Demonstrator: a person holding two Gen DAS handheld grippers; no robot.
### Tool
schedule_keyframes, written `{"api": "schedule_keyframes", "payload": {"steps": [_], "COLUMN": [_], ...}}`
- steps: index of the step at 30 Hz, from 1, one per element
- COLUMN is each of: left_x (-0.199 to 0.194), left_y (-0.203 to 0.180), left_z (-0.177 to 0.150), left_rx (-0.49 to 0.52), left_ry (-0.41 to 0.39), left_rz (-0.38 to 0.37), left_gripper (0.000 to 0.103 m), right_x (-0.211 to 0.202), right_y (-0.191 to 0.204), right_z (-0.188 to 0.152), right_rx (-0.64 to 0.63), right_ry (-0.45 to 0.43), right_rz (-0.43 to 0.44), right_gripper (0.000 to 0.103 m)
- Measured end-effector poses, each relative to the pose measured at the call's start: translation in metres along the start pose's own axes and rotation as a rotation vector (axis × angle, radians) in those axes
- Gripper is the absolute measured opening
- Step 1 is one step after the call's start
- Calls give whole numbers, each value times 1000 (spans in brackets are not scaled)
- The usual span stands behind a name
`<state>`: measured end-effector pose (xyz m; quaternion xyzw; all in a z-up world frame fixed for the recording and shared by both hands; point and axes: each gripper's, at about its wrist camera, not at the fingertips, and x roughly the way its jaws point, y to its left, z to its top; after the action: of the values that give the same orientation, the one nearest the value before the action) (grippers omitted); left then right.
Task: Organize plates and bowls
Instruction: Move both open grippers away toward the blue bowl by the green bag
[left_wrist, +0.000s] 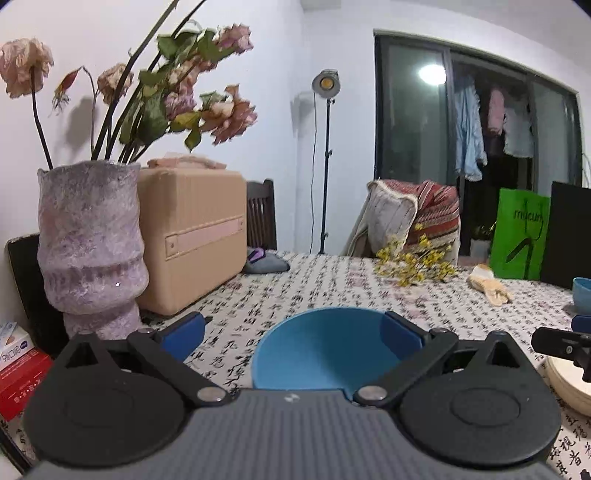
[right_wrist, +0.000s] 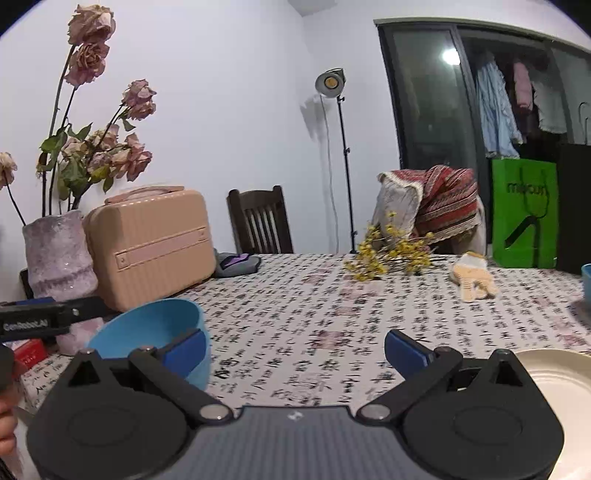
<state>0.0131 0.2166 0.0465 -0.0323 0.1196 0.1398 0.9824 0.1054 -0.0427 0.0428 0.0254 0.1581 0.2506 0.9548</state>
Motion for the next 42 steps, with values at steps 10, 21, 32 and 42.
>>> {"api": "schedule_keyframes", "payload": {"steps": [10, 21, 32, 42], "left_x": [-13, -10, 1, 14], "left_y": [-32, -81, -128, -167], "left_z": [-4, -4, -2, 4], "left_rx": [30, 73, 99, 121], "left_ry": [-66, -77, -74, -70], "left_rz": [-56, -141, -212, -262], "left_gripper": [103, 103, 103, 103], "right_x": [-27, -53, -71, -83], "right_y": [-35, -78, -126, -167], "right_z": [-4, -7, -10, -12], "right_rx": [15, 45, 97, 140], "right_ry": [-41, -76, -101, -122], "right_rz": [-78, -175, -257, -310], "right_gripper": [103, 103, 103, 103]}}
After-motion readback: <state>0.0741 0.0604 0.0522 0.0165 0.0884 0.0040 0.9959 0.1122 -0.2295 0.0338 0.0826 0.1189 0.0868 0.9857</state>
